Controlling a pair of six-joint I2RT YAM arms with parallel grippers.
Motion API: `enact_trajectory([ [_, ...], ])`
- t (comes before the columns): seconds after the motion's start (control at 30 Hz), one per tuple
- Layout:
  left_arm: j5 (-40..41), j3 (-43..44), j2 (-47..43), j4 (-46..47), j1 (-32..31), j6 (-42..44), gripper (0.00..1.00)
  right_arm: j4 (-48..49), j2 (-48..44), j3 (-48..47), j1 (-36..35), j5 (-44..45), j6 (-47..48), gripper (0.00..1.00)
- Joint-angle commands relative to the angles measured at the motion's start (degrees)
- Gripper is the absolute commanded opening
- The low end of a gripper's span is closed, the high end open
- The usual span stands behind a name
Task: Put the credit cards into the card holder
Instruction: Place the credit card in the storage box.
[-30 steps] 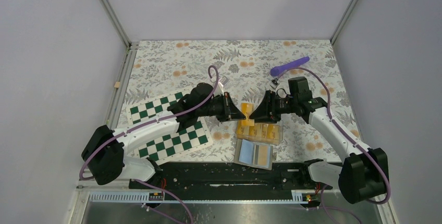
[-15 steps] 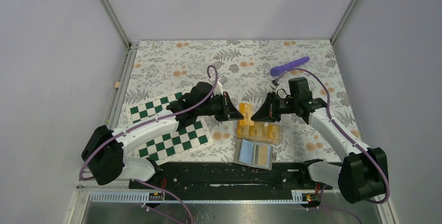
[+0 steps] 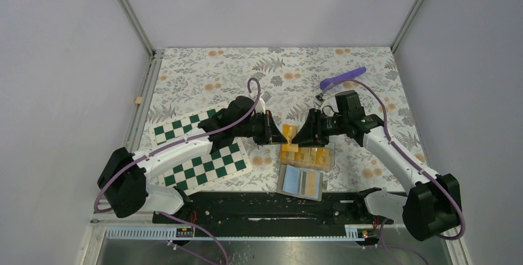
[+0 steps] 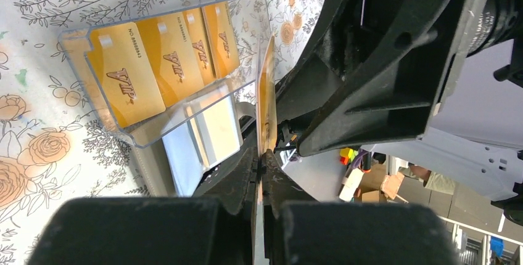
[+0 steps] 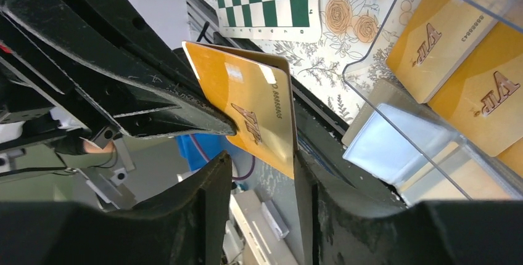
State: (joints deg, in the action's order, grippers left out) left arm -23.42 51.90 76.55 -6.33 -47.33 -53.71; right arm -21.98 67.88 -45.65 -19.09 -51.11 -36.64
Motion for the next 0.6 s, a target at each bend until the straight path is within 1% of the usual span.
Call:
enact_trajectory([
  [0.0,2.77,3.75,0.58,-3.73,-0.51,3.22,0.00,-3.38,0.01,-4.92,-2.42,2.34,2.86,0.49],
  [0.13,2.91,3.74,0.68,-3.84,-0.65,3.26,0.00,-5.27,0.45,-6.58,-4.46,4.26,4.00,0.48],
  [0.3,3.44,3.66,0.81,-4.61,-0.83,3.36,0.00,-4.59,-2.49,-5.60,-4.52,8.08,2.87,0.30],
  [0.4,3.79,3.26,0.70,-4.90,-0.77,3.40,0.00,1.05,-5.42,-2.68,-4.48,8.30,-1.14,0.27],
  [0.57,3.47,2.81,0.70,-4.92,-0.82,3.53,0.00,10.11,-7.15,2.08,-4.38,4.97,-6.60,0.26],
])
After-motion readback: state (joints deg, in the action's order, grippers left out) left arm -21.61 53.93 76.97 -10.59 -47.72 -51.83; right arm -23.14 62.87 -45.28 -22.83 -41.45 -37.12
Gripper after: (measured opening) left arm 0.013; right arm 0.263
